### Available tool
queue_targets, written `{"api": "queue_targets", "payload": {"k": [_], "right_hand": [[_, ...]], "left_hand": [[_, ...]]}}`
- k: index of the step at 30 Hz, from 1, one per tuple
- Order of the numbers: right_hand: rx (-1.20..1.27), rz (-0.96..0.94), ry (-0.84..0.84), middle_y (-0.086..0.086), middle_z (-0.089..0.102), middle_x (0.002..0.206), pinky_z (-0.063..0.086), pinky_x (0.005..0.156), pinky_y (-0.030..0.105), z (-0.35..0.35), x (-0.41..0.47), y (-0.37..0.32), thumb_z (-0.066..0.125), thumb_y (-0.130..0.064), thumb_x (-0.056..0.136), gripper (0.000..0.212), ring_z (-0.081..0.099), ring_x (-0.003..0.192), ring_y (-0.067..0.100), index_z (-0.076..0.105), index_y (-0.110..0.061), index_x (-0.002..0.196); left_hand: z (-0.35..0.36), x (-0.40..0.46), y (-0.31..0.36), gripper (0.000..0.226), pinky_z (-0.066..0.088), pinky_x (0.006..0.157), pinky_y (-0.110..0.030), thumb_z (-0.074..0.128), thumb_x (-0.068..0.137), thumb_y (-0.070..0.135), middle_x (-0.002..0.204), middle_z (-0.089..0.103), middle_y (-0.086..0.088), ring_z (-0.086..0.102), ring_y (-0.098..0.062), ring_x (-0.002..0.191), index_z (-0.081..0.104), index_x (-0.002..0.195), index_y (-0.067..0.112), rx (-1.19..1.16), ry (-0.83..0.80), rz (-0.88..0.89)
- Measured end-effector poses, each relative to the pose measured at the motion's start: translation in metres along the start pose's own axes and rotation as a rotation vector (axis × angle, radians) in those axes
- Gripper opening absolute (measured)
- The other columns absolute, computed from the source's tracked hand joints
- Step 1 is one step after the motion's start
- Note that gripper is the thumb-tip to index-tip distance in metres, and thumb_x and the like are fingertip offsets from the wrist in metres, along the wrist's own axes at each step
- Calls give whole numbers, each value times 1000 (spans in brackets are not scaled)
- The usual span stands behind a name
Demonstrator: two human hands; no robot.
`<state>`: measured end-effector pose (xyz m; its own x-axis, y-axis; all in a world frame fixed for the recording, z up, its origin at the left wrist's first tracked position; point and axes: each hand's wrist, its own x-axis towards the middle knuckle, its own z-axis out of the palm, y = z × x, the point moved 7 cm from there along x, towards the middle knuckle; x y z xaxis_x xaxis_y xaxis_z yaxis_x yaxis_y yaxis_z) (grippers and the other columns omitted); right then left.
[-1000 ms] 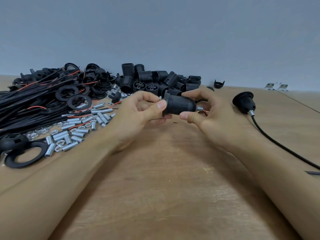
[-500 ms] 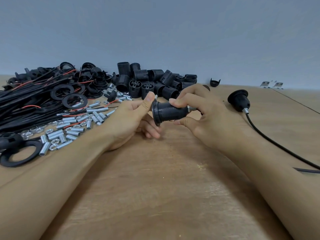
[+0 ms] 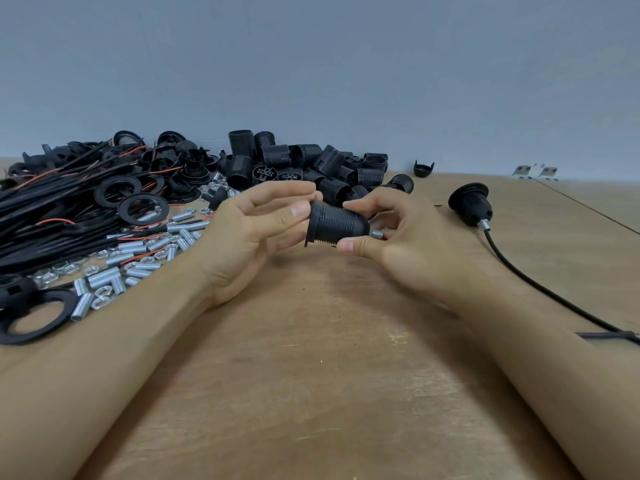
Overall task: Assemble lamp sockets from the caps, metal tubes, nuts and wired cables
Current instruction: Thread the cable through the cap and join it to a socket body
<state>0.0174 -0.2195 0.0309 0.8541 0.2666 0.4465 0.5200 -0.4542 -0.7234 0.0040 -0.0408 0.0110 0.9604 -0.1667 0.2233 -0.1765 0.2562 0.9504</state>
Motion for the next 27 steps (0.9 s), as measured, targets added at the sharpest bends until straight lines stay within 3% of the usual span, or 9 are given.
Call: {"api": "queue_targets", "payload": {"k": [5, 7, 9, 11, 14, 16, 20, 24, 27], "right_hand": [[14, 4, -2, -24, 67, 94, 54, 88, 33, 1, -1, 2, 89, -27, 67, 36, 63, 91, 3, 68, -37, 95], [-6, -1, -7, -24, 66, 94, 51, 85, 22, 2, -1, 2, 89, -27, 67, 36, 61, 89, 0, 68, -38, 95], [-8, 6, -2, -24, 65, 93, 48, 83, 19, 1, -1, 2, 88, -26, 68, 36, 60, 88, -2, 68, -36, 97], [1, 11, -2, -23, 66, 92, 50, 86, 22, 1, -1, 2, 87, -25, 70, 37, 60, 89, -2, 69, -34, 100], [-8, 6, -14, -21, 65, 94, 51, 89, 26, 2, -2, 0, 87, -24, 71, 36, 59, 89, -1, 68, -33, 101], [-13, 4, -21, -19, 66, 95, 51, 90, 29, 2, -2, -1, 86, -22, 72, 36, 61, 90, 0, 67, -34, 99], [165, -2, -27, -19, 69, 93, 54, 92, 27, -3, 0, -7, 84, -12, 75, 37, 66, 94, 11, 65, -36, 96], [81, -32, -75, -21, 68, 95, 51, 95, 31, 4, -4, -11, 84, -17, 75, 34, 64, 96, 8, 66, -38, 96], [28, -42, -50, -17, 66, 98, 50, 95, 29, 4, -5, -11, 84, -17, 74, 38, 62, 96, 5, 64, -40, 96]], "left_hand": [[-1, 0, 9, 24, 49, 103, -40, 63, 83, 20, 110, 73, -18, 67, -29, 114, 68, 103, 7, -116, 50, 15], [-8, -1, 13, 23, 53, 98, -41, 63, 79, 24, 75, 74, -13, 74, -27, 83, 74, 89, 6, -277, 116, 14], [-19, -3, 16, 26, 58, 82, -37, 62, 77, 29, 52, 59, -4, 62, -20, 54, 75, 78, 7, -401, 199, 13], [-22, -2, 14, 25, 56, 77, -34, 60, 80, 31, 63, 64, -4, 63, -19, 62, 73, 81, 9, -321, 257, 1], [-12, 1, 1, 33, 50, 95, -34, 59, 90, 35, 110, 73, -8, 68, -20, 108, 67, 111, 11, 40, 214, -49], [-3, 1, -7, 50, 45, 102, -37, 56, 87, 44, 120, 71, -9, 65, -20, 117, 60, 125, 11, 87, 113, -83], [-6, 1, 6, 48, 55, 91, -35, 57, 88, 37, 116, 72, -12, 68, -24, 111, 59, 128, 11, -94, 92, 16], [1, -1, 6, 38, 57, 82, -29, 75, 81, 35, 101, 74, -8, 70, -16, 94, 71, 118, 26, 325, 58, 162], [2, -2, 3, 34, 59, 77, -27, 66, 84, 45, 99, 77, -3, 73, -15, 89, 74, 109, 24, 456, 57, 152]]}}
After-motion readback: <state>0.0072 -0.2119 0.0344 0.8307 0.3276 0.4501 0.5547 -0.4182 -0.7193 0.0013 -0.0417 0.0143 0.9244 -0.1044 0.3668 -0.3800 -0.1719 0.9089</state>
